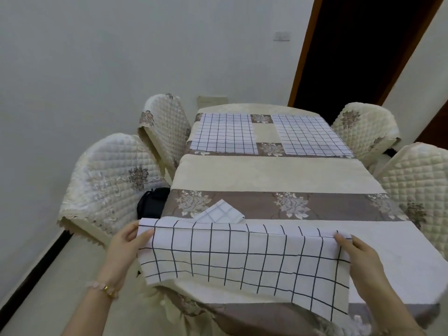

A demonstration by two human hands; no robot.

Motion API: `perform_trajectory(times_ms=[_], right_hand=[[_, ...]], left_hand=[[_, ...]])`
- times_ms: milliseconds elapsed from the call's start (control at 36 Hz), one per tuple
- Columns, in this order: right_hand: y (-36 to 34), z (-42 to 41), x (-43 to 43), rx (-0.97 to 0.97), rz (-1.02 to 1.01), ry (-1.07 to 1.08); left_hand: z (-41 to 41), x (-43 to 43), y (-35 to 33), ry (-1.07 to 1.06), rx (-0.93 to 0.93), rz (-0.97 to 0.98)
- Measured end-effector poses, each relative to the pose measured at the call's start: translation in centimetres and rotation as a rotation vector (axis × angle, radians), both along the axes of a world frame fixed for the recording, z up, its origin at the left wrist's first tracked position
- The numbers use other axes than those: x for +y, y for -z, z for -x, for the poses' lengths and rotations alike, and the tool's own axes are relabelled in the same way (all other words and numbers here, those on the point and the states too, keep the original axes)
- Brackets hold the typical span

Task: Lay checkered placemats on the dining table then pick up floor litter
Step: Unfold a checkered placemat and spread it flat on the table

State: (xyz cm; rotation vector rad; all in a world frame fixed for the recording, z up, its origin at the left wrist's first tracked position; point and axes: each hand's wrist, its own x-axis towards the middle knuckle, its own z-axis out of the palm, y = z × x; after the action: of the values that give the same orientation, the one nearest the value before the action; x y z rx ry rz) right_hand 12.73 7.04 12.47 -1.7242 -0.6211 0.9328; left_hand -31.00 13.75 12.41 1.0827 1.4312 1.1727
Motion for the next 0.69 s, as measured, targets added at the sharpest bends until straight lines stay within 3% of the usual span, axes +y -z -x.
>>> perform_trajectory(times_ms=[167, 444, 694], right_hand=[[1.1, 3.3, 3.3, 0.015, 0.023, -0.143], [-0.3, 16.8, 8.3, -0.059, -0.109, -0.505], [3.2, 32.5, 8.2, -0.092, 0.022, -0.768]], left_hand=[[3.4, -3.2, 1.8, -0.177, -0.019, 0.024], [12.7, -13.2, 3.0, -0.752, 0.018, 0.015], [22.8, -23.1, 6.9, -0.931, 0.085, 0.135]])
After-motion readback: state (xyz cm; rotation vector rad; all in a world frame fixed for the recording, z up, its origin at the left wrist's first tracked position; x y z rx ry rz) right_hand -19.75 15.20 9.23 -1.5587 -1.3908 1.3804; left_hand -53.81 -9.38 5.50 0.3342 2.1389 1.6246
